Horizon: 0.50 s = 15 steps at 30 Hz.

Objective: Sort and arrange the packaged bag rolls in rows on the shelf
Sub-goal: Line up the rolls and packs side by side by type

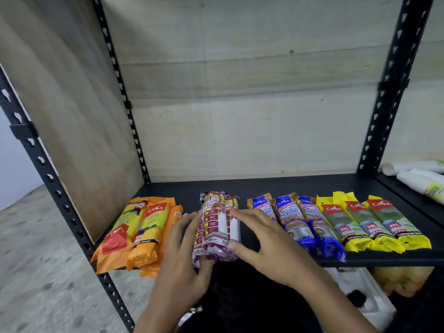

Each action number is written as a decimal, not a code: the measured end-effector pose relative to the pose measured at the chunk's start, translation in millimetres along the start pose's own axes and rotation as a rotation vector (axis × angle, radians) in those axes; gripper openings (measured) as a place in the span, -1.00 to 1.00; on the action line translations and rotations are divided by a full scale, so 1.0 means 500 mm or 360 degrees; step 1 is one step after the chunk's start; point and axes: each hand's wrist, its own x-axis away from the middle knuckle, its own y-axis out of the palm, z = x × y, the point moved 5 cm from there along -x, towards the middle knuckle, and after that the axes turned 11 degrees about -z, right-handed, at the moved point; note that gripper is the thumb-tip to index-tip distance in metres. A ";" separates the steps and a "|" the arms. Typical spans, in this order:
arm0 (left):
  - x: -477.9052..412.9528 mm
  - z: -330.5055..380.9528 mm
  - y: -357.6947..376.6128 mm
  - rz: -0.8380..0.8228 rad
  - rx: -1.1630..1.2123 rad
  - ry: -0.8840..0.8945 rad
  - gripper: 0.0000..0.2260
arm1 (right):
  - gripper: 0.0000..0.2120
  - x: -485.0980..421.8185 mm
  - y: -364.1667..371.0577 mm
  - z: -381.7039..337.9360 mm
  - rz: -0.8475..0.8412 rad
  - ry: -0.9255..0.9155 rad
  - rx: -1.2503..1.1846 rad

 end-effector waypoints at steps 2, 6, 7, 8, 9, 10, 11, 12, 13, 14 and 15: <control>0.003 -0.036 0.007 -0.0161 0.0078 -0.0130 -0.18 | -0.21 -0.037 0.042 -0.020 -0.0201 0.0006 -0.0067; 0.003 -0.058 0.026 -0.0411 0.0254 -0.0209 -0.03 | -0.17 -0.084 0.099 -0.037 -0.0366 0.0048 0.0084; 0.002 -0.062 0.029 -0.0461 0.0266 -0.0226 -0.01 | -0.22 -0.089 0.104 -0.039 -0.0365 0.0058 0.0117; 0.002 -0.066 0.032 -0.0507 0.0262 -0.0240 0.00 | -0.27 -0.091 0.109 -0.040 -0.0365 0.0073 0.0135; 0.002 -0.072 0.035 -0.0545 0.0258 -0.0255 0.02 | -0.32 -0.091 0.110 -0.041 -0.0354 0.0083 0.0139; 0.003 -0.077 0.038 -0.0575 0.0262 -0.0271 0.03 | -0.35 -0.091 0.110 -0.042 -0.0329 0.0090 0.0135; 0.004 -0.081 0.041 -0.0598 0.0268 -0.0286 0.03 | -0.39 -0.090 0.106 -0.042 -0.0287 0.0089 0.0124; 0.005 -0.084 0.045 -0.0619 0.0271 -0.0298 0.03 | -0.42 -0.089 0.100 -0.042 -0.0224 0.0077 0.0092; 0.006 -0.087 0.049 -0.0635 0.0262 -0.0302 0.03 | -0.46 -0.087 0.089 -0.043 -0.0143 0.0059 0.0045; 0.007 -0.088 0.052 -0.0645 0.0241 -0.0293 0.01 | -0.50 -0.083 0.072 -0.043 -0.0049 0.0045 -0.0001; 0.005 -0.088 0.055 -0.0648 0.0208 -0.0270 -0.02 | -0.54 -0.078 0.051 -0.040 0.0050 0.0050 -0.0031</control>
